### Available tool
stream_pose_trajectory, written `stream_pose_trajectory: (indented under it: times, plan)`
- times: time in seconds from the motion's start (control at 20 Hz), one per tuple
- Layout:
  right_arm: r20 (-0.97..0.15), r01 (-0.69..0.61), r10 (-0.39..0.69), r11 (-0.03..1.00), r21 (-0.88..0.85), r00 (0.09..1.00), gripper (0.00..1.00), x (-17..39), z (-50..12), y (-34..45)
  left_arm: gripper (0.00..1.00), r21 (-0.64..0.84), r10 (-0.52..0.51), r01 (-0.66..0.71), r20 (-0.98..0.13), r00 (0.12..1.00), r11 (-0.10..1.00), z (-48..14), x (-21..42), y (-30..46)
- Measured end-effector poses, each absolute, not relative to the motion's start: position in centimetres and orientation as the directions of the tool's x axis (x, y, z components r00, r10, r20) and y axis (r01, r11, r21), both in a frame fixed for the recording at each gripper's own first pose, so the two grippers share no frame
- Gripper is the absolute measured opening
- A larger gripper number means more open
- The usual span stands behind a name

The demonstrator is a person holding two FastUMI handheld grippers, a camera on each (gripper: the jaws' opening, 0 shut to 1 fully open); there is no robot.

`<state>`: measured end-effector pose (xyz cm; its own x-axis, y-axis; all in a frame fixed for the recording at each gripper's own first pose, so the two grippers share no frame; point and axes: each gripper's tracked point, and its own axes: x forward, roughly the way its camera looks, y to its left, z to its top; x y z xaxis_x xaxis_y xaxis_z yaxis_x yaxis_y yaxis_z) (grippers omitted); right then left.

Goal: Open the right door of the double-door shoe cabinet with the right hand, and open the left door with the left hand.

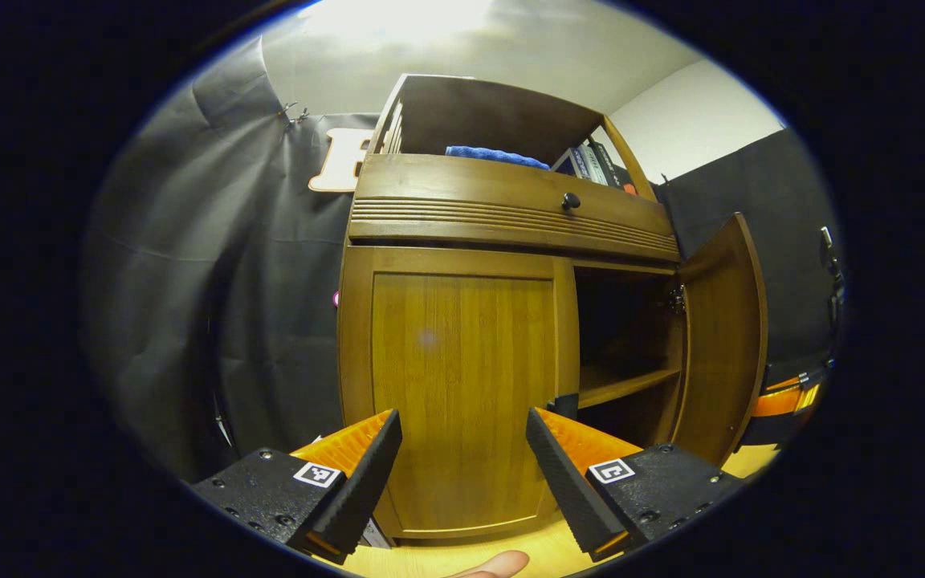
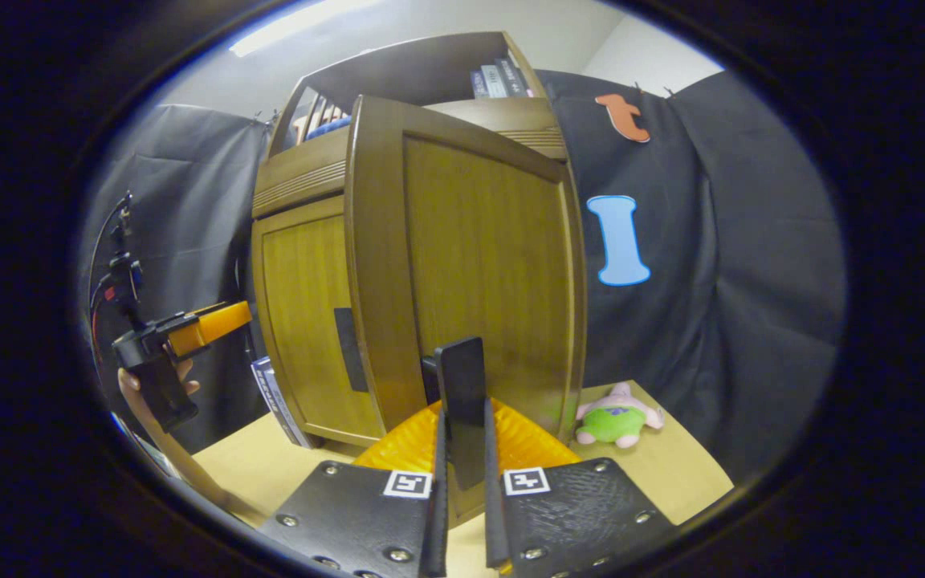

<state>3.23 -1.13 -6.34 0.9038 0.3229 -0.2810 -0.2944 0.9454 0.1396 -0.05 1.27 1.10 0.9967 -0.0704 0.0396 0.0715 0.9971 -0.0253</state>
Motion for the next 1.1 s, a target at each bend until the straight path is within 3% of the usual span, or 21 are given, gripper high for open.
stream_pose_trajectory:
  times: [0.3,0.35,0.4,0.45,0.5,0.55,0.7,1.1]
  plan:
    - [-0.273,-0.187,0.176,0.982,-0.014,0.946,0.18,2.8,-4.4,-5.9,0.98,-0.024,-0.072,0.073,0.042,0.997,0.997,1.1,-0.2,1.1]
    - [-0.259,-0.161,0.151,0.987,-0.020,0.954,0.23,2.9,-4.0,-6.7,0.98,-0.024,-0.072,0.073,0.042,0.997,0.997,1.2,-0.2,1.1]
    - [-0.274,-0.144,0.129,0.989,-0.034,0.953,0.18,2.8,-4.4,-7.5,0.98,-0.024,-0.072,0.073,0.043,0.996,0.997,1.1,-0.2,1.1]
    - [-0.268,-0.127,0.111,0.991,-0.042,0.957,0.22,2.9,-4.3,-8.1,0.98,-0.024,-0.073,0.074,0.042,0.996,0.997,1.1,-0.1,1.1]
    - [-0.266,-0.108,0.092,0.993,-0.048,0.960,0.14,3.2,-4.3,-9.0,0.98,-0.024,-0.074,0.075,0.041,0.996,0.997,1.1,-0.1,1.0]
    - [-0.266,-0.091,0.076,0.995,-0.047,0.961,0.18,3.4,-4.4,-9.9,0.98,-0.025,-0.074,0.075,0.040,0.996,0.997,1.1,-0.2,1.0]
    - [-0.256,-0.030,0.025,0.999,-0.016,0.966,0.17,4.3,-4.6,-13.5,0.98,-0.022,-0.069,0.070,0.043,0.997,0.997,1.1,-0.1,1.2]
    - [-0.229,-0.186,0.197,0.980,0.067,0.953,0.17,5.5,-5.9,-18.3,0.98,-0.014,-0.065,0.065,0.033,0.997,0.998,0.7,0.2,0.8]
